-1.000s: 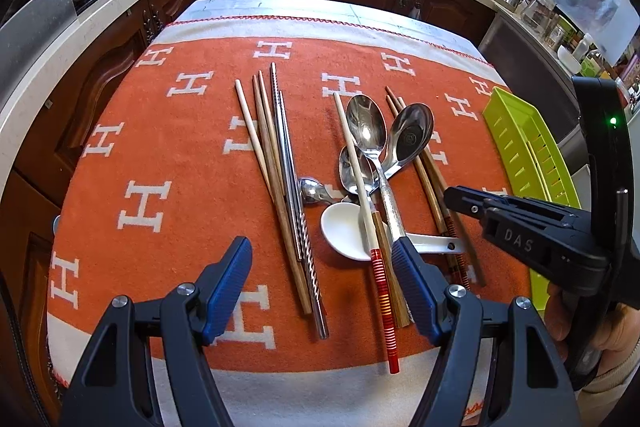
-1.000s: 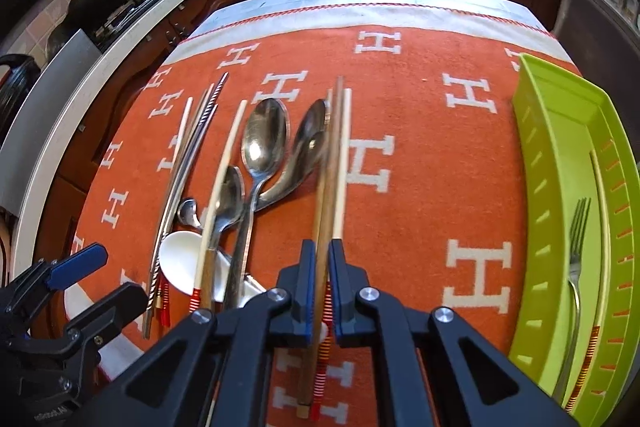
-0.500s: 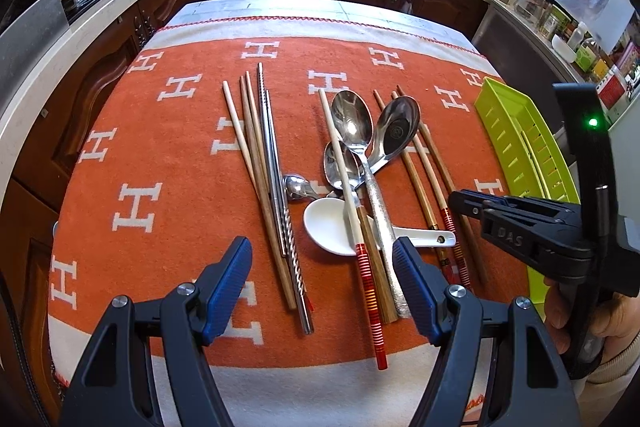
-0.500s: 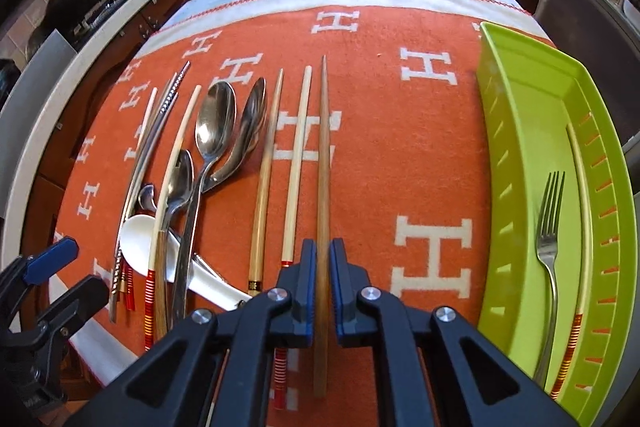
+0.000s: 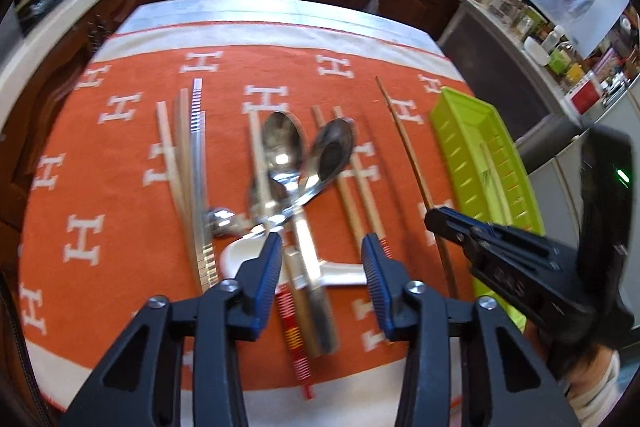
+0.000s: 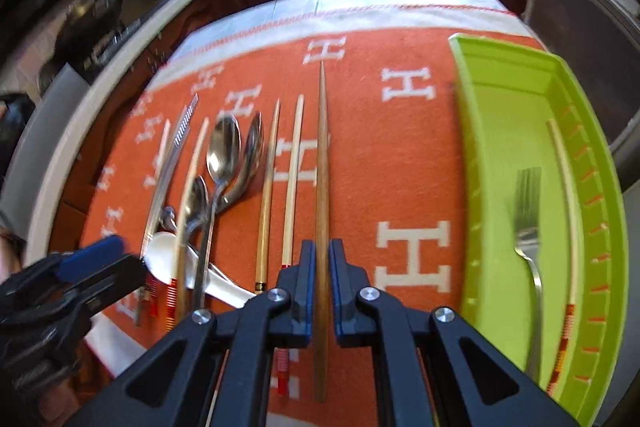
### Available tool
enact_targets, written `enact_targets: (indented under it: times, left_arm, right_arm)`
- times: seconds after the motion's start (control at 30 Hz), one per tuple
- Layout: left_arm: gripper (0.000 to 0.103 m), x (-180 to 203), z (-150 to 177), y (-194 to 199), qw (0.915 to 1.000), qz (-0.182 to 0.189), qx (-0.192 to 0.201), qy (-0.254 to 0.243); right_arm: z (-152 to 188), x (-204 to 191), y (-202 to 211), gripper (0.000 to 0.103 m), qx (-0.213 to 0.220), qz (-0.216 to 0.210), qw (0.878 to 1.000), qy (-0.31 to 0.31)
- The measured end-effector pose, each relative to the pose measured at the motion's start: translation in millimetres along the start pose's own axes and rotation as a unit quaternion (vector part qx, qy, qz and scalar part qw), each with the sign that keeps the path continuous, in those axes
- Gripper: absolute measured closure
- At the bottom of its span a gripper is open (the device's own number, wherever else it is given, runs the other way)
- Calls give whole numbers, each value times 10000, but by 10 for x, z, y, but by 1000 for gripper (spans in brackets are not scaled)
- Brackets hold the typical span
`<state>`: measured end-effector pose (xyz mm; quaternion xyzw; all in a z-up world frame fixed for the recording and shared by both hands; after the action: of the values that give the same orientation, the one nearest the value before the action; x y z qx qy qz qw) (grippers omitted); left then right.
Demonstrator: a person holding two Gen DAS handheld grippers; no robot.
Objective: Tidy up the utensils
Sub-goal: 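Lower the wooden chopstick into the green tray with the right tool while the left tool grasps a red-banded chopstick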
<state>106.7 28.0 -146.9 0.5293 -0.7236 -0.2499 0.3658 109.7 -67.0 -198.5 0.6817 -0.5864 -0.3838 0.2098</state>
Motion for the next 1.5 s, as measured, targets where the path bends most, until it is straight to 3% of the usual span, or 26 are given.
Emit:
enact_targets:
  times: [0.23,0.47,0.77,1.0,1.17,1.33,1.4,1.43,1.5]
  left_arm:
    - [78,341,-202,-348,9989,340,-224,226]
    - [78,435,-148,-742,9966,118,-617,535]
    - [83,461,-13,-979,9963,-466,-570,437]
    - [83,461,106,-951,9979,-502,-307,279]
    - [83,527,158,-922,9980,-623,-83,17]
    - [84,666,222,-893,9936,-982,102,-544]
    - [89,705,224,-899,9918,-1075,136,-677]
    - [96,726,227,-900,9920,-1050,142,-688]
    - [98,751,216,-918,9917,-1065,146,-700]
  right_arm:
    - [-140,327,493,97,549,-59,9975,-450]
    - [-121,774,727,97,773,119,9925,-944]
    - [-36,1034,775,96,813,310,9904,-1078]
    - [3,1100,801,96,885,411,9898,-1037]
    - [31,1176,794,96,881,571,9894,-1006]
    - [75,1252,713,96,621,755,9906,-959]
    - [93,1280,699,96,573,802,9904,-969]
    - [102,1291,690,95,544,801,9903,-997]
    - [121,1307,685,95,510,795,9900,-1047]
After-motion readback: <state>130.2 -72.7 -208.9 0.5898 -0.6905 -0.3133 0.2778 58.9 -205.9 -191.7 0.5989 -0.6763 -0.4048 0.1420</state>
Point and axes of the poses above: each gripper's, at about its wrist camera, not at the fingertips, and y roughly against the way its jaws point, x to its right, z to its underside, the point moved 5 cm from there along -y, roughly the way its jaws point, and after that the axes turned 12 degrees about x, right-handed, at the moved point
